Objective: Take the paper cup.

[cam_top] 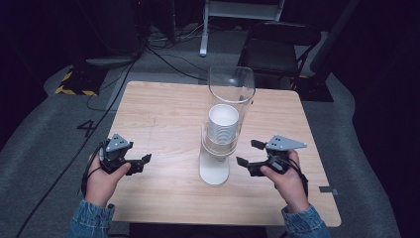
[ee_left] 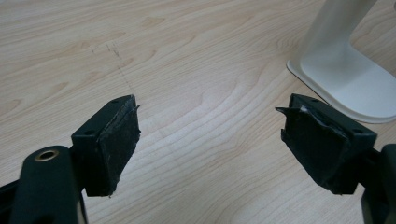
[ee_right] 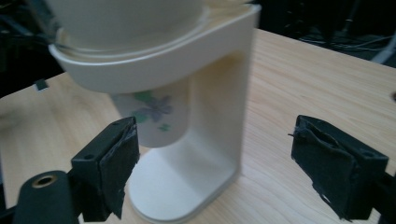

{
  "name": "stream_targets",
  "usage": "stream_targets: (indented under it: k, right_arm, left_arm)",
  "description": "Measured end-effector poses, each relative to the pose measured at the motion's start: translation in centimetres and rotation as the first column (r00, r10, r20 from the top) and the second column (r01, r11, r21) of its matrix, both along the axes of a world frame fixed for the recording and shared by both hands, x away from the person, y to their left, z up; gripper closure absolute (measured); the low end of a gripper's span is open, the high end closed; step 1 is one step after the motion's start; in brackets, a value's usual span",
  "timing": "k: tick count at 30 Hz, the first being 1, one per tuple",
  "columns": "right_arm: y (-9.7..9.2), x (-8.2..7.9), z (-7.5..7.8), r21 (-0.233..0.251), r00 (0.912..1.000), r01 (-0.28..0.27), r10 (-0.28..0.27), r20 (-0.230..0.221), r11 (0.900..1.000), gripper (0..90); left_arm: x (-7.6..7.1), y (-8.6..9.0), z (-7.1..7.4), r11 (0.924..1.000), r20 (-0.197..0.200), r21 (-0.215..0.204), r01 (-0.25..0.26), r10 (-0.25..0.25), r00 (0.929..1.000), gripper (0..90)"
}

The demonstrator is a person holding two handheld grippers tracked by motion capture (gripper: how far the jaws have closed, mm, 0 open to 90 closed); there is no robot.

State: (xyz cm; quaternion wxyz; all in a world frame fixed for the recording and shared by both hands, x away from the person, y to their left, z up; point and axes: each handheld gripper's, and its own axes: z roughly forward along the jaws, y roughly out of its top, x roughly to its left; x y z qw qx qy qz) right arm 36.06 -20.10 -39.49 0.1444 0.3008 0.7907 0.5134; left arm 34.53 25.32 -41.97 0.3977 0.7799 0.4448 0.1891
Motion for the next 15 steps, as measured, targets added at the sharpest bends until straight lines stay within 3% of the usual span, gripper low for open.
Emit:
stream_targets:
  k: [6, 15]
  right_arm:
    - [2.9, 0.1, -0.8, 0.011, 0.9975, -0.069, 0.069, -0.015, 0.9976, 15.7]
    - [5.4, 1.0, -2.3, 0.054, 0.9994, -0.035, 0.035, -0.001, 0.9979, 16.1]
  left_arm:
    - [0.0, 0.0, -0.2, 1.0, -0.008, 0.001, 0.003, -0.003, 1.0, 18.7]
    - [0.1, 0.0, -0.3, 1.0, -0.012, 0.008, 0.004, -0.004, 0.9999, 18.6]
